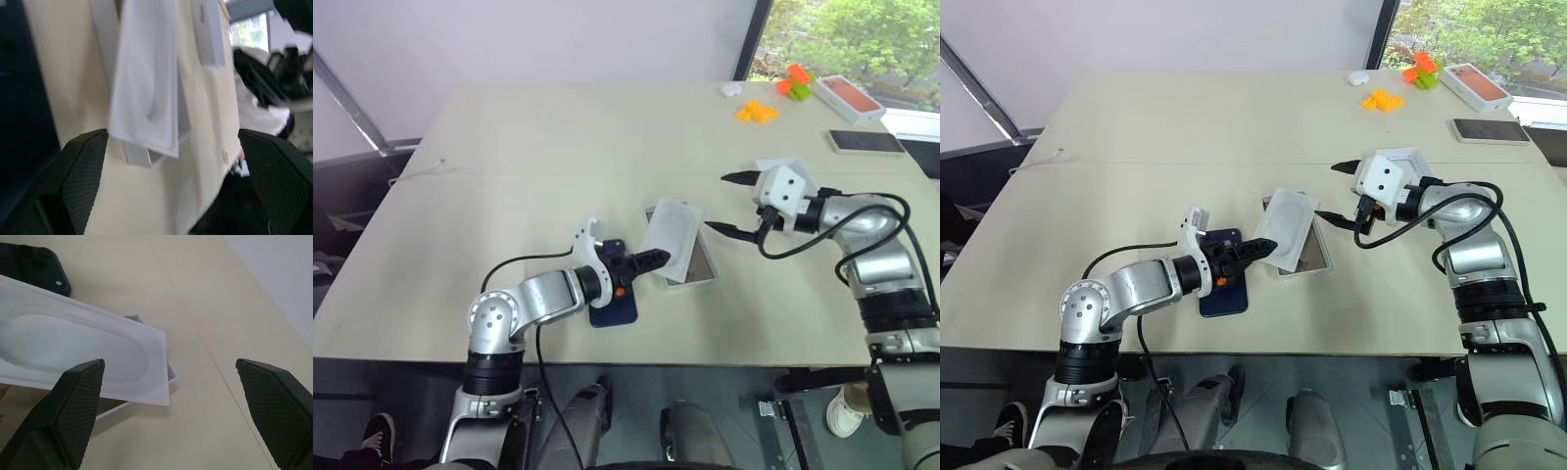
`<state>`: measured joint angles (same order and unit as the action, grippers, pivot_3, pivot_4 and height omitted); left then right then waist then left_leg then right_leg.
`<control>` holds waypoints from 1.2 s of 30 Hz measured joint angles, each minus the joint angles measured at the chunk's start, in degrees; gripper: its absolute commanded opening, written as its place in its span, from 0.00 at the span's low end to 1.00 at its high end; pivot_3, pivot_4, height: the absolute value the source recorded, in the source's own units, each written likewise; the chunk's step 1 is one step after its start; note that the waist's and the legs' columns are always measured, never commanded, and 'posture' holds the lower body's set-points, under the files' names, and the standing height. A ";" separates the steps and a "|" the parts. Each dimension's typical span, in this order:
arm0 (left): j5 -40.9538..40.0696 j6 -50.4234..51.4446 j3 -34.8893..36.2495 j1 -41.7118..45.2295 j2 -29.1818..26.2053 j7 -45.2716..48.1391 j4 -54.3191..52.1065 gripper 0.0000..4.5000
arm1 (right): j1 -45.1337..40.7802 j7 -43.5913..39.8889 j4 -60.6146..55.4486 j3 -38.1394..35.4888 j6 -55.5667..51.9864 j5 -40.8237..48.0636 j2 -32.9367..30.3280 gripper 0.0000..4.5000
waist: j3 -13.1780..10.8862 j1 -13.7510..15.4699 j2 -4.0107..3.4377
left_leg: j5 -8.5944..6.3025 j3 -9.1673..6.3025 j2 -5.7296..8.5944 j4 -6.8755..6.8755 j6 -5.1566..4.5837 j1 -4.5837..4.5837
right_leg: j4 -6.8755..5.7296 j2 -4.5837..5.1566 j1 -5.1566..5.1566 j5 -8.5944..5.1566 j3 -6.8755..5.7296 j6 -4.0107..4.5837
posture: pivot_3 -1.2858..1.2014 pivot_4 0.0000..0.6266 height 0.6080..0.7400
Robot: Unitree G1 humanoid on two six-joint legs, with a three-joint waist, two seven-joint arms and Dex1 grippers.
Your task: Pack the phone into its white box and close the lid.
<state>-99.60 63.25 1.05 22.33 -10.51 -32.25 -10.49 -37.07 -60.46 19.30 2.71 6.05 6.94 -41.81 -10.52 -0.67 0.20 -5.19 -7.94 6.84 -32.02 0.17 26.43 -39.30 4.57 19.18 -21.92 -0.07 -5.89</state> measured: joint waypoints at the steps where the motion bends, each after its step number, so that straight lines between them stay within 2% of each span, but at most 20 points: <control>1: -0.59 0.02 -0.31 -0.01 -1.14 0.36 -0.41 0.99 | 0.00 0.01 0.01 0.00 0.01 0.00 0.04 1.00 | 0.00 -0.04 -0.01 | 0.00 0.00 0.00 0.01 0.00 0.00 | 0.00 0.00 0.01 0.00 0.01 0.00 | 0.52 0.24 1.00; 7: 0.05 0.13 -0.22 0.00 -11.10 6.16 -3.14 0.99 | 0.00 -0.23 -0.22 0.00 -3.41 1.14 0.28 1.00 | 0.01 -0.06 -0.04 | 0.00 0.00 -0.01 0.08 0.00 0.00 | 0.01 0.00 0.12 -0.01 0.05 0.03 | 0.52 0.24 1.00; 10: 3.36 1.38 0.62 0.07 -18.98 13.20 -4.64 0.99 | 0.00 -0.26 -2.05 -0.02 -7.72 2.63 0.89 1.00 | 0.01 -0.14 -0.07 | -0.01 0.00 0.00 0.14 0.00 -0.01 | 0.01 0.00 0.22 -0.11 0.10 0.22 | 0.52 0.24 1.00; 13: 5.57 2.06 2.01 -0.79 -24.21 19.48 -6.18 0.99 | 0.01 -0.15 -4.12 0.00 -11.14 3.51 1.86 1.00 | 0.02 -0.05 -0.10 | -0.02 0.00 -0.01 0.22 0.00 -0.01 | 0.09 0.02 0.29 -0.13 0.12 0.24 | 0.52 0.24 1.00; 16: 8.93 1.82 2.42 -1.67 -25.55 22.86 -5.85 0.99 | 0.26 -0.07 -5.80 0.10 -12.61 3.60 2.61 1.00 | 0.02 0.05 -0.13 | -0.03 0.00 0.00 0.26 0.01 0.00 | 0.16 0.05 0.32 -0.13 0.14 0.24 | 0.52 0.24 1.00; 19: 15.85 -0.99 2.13 -0.73 -22.94 23.54 -3.52 0.99 | 0.25 -0.02 -6.26 0.25 -12.47 3.36 3.20 1.00 | 0.02 0.36 -0.12 | -0.05 0.00 0.01 0.25 0.03 0.01 | 0.23 0.08 0.30 -0.13 0.13 0.25 | 0.52 0.24 1.00; 22: 19.15 -2.86 1.99 0.81 -18.57 24.52 -1.83 0.82 | 0.22 0.16 -6.19 0.27 -11.83 3.16 3.24 1.00 | 0.02 0.30 -0.12 | -0.09 0.00 0.11 0.25 -0.03 0.04 | 0.30 0.14 0.29 -0.13 0.14 0.24 | 0.52 0.24 1.00; 23: 19.33 -3.08 1.99 1.07 -17.13 24.54 -1.24 0.73 | 0.19 0.24 -6.18 0.28 -11.68 2.99 3.24 1.00 | 0.02 0.20 -0.12 | -0.08 0.00 0.12 0.26 -0.08 0.04 | 0.31 0.14 0.29 -0.12 0.15 0.22 | 0.52 0.24 1.00; 24: 19.83 -3.49 2.00 1.12 -15.70 24.54 -0.52 0.60 | 0.17 0.34 -6.17 0.28 -11.47 2.79 3.24 1.00 | 0.02 0.11 -0.12 | -0.09 0.00 0.12 0.27 -0.09 0.04 | 0.31 0.15 0.30 -0.09 0.14 0.15 | 0.52 0.24 1.00; 30: 27.15 -4.56 1.04 7.11 -10.30 25.78 3.73 0.01 | 0.08 0.46 -5.30 0.27 -10.25 2.05 2.91 1.00 | 0.01 0.04 -0.10 | -0.07 0.00 0.12 0.29 -0.09 0.05 | 0.24 0.13 0.25 -0.01 0.08 -0.01 | 0.52 0.24 1.00; 36: 35.16 -4.55 -1.81 8.15 -6.08 27.79 8.30 0.00 | 0.08 0.63 -5.24 0.27 -9.37 1.65 2.91 1.00 | 0.00 -0.10 -0.09 | -0.07 0.03 0.13 0.29 -0.09 0.06 | 0.21 0.13 0.19 0.00 0.10 -0.04 | 0.52 0.24 1.00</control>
<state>-64.44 58.70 -0.76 30.48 -16.59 -4.46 -2.19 -36.98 -59.83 14.06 2.98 -3.33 8.59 -38.90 -10.52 -0.76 0.11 -5.26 -7.91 6.96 -31.73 0.08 26.50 -39.10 4.70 19.36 -21.92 0.03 -5.93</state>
